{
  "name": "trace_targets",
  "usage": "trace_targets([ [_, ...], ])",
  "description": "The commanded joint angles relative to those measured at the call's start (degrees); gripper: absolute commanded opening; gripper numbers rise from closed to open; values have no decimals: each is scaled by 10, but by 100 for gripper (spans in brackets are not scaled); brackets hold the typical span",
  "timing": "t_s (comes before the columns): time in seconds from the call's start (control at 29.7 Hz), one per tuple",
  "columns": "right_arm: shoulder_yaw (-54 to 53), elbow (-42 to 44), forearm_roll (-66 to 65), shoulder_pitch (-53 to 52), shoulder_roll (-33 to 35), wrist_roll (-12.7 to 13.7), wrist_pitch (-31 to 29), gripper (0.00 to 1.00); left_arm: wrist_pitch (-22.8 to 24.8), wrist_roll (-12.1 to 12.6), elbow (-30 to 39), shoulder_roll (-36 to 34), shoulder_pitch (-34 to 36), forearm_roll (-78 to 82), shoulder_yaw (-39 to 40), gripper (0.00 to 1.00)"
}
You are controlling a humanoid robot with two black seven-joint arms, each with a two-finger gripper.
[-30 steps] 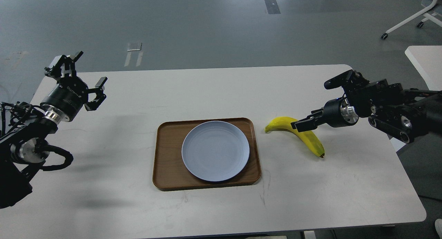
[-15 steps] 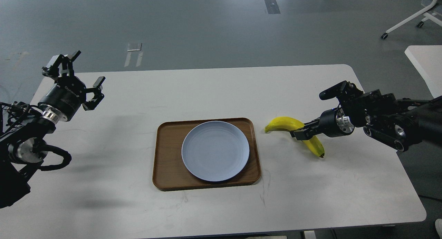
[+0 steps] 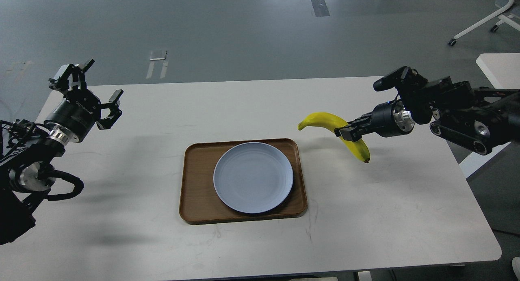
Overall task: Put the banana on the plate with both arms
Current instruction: 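Lift the banana with the right gripper and lower it onto the plate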
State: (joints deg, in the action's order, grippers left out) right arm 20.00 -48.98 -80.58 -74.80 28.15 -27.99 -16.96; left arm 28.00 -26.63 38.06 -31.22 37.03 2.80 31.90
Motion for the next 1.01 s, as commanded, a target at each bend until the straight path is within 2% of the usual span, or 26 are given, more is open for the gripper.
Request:
trace_targets([
  [0.0, 7, -24, 50, -45, -33, 0, -11, 0, 0, 1, 0, 2, 2, 0, 0, 98],
  [0.27, 62, -5, 101, -61, -157, 0, -28, 0, 0, 0, 0, 1, 1, -1, 0, 98],
  [0.44, 80, 18, 124, -54, -201, 0, -27, 0, 0, 0, 0, 1, 1, -2, 0, 98],
  [0.71, 80, 30, 125, -23, -235, 0, -26, 0, 0, 0, 0, 1, 1, -3, 0, 98],
  [0.98, 80, 39, 126, -14, -238, 0, -24, 0, 0, -1, 1, -1, 1, -4, 0, 98],
])
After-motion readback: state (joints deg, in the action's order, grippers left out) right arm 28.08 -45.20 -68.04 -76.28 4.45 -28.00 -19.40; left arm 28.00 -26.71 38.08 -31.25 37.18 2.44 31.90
